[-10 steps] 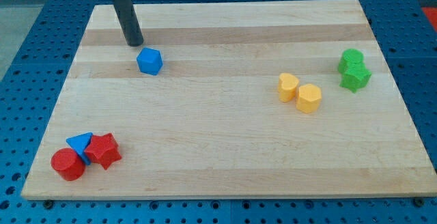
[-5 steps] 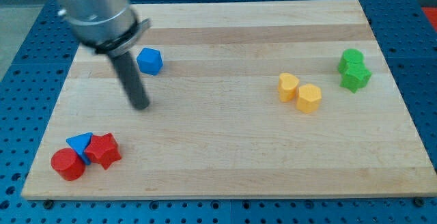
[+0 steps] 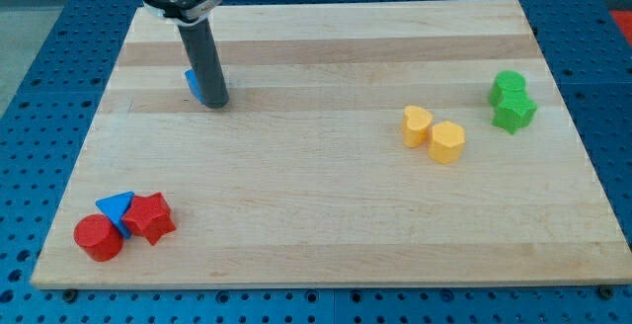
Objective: Place the cube vertically above the blue triangle
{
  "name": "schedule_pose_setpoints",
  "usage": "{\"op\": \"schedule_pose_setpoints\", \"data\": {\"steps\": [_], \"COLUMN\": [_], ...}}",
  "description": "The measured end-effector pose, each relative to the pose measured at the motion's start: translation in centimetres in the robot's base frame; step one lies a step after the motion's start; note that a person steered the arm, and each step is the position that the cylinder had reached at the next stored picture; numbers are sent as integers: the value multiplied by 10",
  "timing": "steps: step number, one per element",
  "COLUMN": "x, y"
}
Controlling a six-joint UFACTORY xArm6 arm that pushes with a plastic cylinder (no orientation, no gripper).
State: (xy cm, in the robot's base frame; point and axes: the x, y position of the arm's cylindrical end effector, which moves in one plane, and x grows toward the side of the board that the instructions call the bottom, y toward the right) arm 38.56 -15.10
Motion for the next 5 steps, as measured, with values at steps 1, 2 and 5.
{"op": "schedule_pose_setpoints", "data": {"steps": [1,2,5], "x": [-19,-44,-74], "y": [-7,-13,-46]}}
